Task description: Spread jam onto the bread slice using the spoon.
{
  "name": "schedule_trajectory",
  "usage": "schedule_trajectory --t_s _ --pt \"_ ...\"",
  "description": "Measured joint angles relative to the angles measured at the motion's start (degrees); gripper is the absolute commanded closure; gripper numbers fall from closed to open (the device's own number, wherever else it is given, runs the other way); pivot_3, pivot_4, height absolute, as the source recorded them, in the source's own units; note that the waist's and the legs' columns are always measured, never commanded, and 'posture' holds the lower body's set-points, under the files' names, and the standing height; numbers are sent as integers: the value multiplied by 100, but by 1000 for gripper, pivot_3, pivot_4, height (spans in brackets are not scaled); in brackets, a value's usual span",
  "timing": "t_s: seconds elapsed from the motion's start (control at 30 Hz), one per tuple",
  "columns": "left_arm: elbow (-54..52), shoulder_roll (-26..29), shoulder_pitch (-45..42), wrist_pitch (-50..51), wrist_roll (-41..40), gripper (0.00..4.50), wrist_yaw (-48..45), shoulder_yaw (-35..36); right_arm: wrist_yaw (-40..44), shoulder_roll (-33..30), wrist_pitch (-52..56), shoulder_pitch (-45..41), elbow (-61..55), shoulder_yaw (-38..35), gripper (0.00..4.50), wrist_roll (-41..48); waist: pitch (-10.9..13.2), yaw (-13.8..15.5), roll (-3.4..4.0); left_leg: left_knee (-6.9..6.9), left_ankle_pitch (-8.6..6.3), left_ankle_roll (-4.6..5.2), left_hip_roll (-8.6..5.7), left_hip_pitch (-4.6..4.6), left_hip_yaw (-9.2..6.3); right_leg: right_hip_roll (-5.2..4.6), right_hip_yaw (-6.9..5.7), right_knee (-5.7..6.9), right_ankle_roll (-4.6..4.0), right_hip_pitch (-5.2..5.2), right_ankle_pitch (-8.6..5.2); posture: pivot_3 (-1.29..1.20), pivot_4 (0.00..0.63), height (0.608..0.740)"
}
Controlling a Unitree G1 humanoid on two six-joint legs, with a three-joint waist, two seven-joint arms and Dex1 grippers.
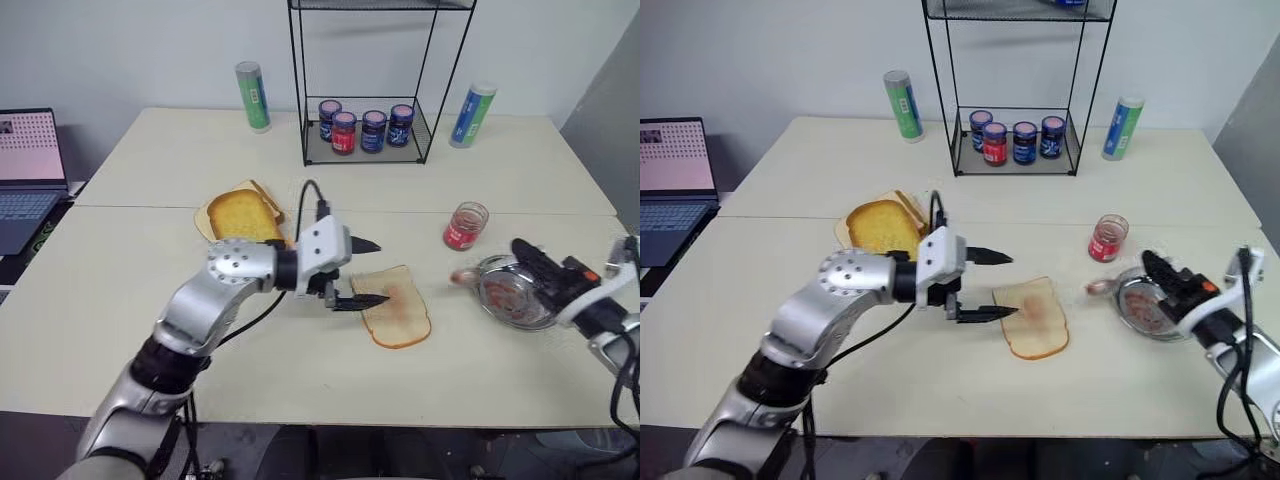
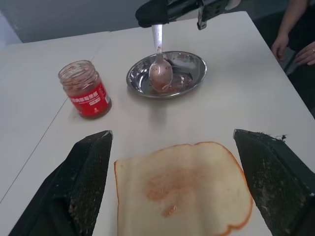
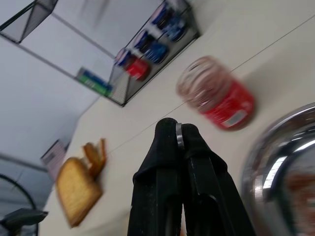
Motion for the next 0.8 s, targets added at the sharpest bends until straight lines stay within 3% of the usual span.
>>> schedule_trajectory --t_s 0.2,0.4,0.67,0.7,0.8 --pt "733 -510 -291 -428 313 387 -110 -262 807 -354 -307 -86 1514 -70 4493 -1137 -3 -2 5 0 0 1 3 2 5 2 3 2 -1 -1 1 0 150 740" --pt "940 -716 -363 -559 476 387 -73 -259 1859 -520 -525 -894 3225 68 4493 -2073 -5 5 11 2 1 1 1 6 7 2 4 1 -2 5 1 0 150 740" --pt "644 -605 -70 -383 492 387 22 -241 2743 -553 -556 -1407 4402 -11 4493 -2464 -8 8 11 4 1 1 3 10 5 0 2 2 -3 11 2 0 150 740" --pt "552 -584 -18 -345 488 387 25 -239 2868 -566 -543 -1423 4512 -29 4038 -2498 -8 10 11 4 1 1 2 12 4 -1 2 2 -3 13 2 0 150 740" --pt "431 -555 26 -242 480 387 41 -224 2938 -567 -453 -1395 4772 17 3438 -2776 -8 10 12 5 1 1 1 11 4 -2 1 1 -3 15 2 0 150 740"
